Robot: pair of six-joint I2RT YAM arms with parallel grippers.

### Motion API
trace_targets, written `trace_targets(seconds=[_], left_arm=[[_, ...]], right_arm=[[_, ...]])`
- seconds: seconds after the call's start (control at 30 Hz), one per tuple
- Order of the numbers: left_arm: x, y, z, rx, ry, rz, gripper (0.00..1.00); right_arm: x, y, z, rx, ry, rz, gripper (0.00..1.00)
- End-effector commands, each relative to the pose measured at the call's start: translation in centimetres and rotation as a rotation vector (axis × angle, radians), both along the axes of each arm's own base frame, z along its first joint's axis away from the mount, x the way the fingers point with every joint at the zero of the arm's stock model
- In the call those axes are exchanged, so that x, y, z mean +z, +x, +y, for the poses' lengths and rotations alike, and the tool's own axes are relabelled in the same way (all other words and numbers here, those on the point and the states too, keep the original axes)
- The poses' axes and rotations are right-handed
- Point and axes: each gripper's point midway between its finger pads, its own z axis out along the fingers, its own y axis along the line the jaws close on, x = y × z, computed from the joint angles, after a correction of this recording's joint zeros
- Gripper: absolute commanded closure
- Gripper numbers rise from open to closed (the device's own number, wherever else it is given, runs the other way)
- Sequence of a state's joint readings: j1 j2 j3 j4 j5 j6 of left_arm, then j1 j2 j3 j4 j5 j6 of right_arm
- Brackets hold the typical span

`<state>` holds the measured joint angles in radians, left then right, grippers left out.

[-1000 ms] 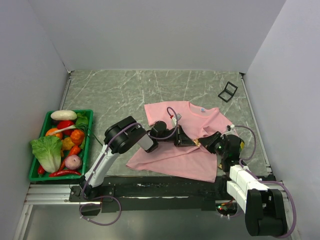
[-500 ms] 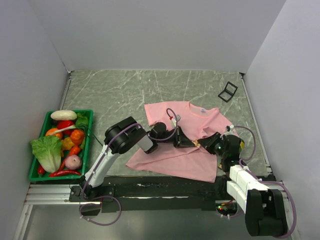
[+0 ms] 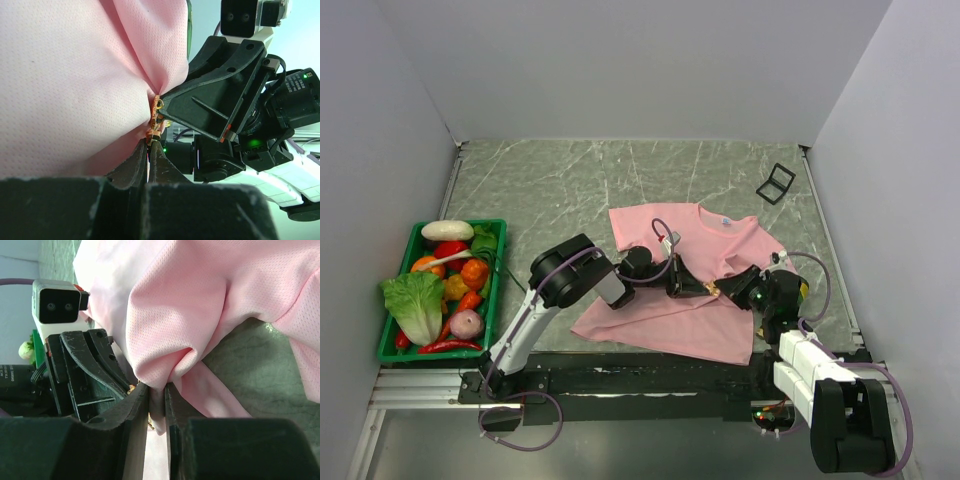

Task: Pin the brooch onto the clothing
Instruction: Pin the brooch onto the flattened clothing.

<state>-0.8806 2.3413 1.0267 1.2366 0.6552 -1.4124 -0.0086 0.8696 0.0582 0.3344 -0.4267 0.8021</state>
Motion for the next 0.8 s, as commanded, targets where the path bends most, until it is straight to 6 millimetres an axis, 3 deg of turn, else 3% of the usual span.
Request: trace_targets(seconds=[0.0, 0.5, 0.77], left_arm=[[6.3, -4.1, 0.4, -0.140, -0.289, -0.229, 0.99], [5.4, -4.2, 0.6, -0.139, -0.277, -0.247, 0.99], [6.1, -5.4, 1.0, -0.143, -0.301, -0.263, 0.99]], right_arm=[[0.1, 1.0, -1.6, -0.077, -0.062, -0.037, 0.77], [0.0, 1.0, -1.7, -0.082, -0.062, -0.034, 0.77], [0.0, 1.0, -1.8, -0.091, -0.065, -0.035, 0.77]])
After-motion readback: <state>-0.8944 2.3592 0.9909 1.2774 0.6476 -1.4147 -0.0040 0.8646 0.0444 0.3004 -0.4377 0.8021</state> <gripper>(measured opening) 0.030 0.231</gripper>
